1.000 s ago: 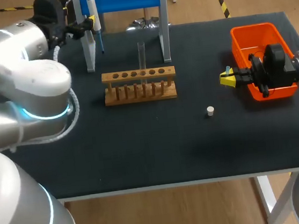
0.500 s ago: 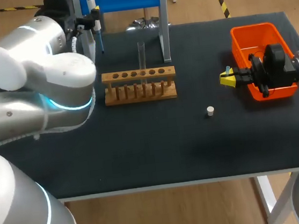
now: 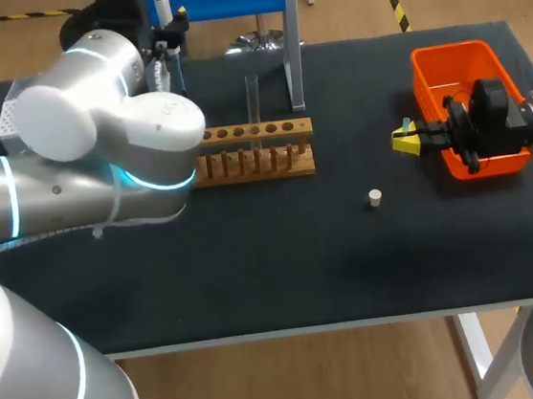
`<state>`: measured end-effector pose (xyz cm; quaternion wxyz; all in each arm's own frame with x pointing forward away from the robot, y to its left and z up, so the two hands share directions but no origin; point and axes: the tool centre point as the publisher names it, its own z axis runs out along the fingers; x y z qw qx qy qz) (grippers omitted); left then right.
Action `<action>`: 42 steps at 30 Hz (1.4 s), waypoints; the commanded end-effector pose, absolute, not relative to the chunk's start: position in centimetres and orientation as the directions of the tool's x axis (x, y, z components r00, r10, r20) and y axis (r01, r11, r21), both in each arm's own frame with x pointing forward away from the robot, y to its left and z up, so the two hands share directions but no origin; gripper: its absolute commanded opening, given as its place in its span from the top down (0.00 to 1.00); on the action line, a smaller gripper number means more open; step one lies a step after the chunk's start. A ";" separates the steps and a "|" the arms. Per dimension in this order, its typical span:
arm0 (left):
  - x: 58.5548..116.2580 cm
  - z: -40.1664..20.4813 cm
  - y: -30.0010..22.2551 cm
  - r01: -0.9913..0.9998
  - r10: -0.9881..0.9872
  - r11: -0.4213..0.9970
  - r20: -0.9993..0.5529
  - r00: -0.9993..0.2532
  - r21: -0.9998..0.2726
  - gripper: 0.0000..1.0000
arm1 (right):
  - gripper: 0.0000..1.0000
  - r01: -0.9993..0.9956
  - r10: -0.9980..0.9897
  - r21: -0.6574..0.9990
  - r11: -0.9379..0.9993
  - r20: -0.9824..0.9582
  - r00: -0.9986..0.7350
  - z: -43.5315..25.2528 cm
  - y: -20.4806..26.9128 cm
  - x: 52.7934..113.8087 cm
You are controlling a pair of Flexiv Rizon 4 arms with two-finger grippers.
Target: Invert the test tube, pick up the pipette, mount the tip to pipette, aspirate from beaker and dispense into the tube, eject the tip, return the pipette, and cap with the stopper.
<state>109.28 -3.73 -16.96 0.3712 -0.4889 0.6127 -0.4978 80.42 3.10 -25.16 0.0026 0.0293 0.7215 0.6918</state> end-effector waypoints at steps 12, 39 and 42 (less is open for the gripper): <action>112.7 -17.7 -4.2 -0.253 -0.984 0.056 -0.011 -0.176 -0.966 0.03 | 1.00 0.038 0.048 0.998 0.042 0.036 -0.998 -25.1 3.1 80.3; 115.1 -19.4 -4.3 -0.230 -0.992 0.044 -0.015 -0.125 -0.972 0.45 | 1.00 0.038 0.048 0.998 0.042 0.036 -0.998 -25.1 3.1 80.3; 115.2 -19.6 -4.3 -0.217 -0.993 0.036 -0.011 -0.117 -0.975 0.46 | 1.00 0.038 0.048 0.998 0.042 0.036 -0.998 -25.1 3.1 80.3</action>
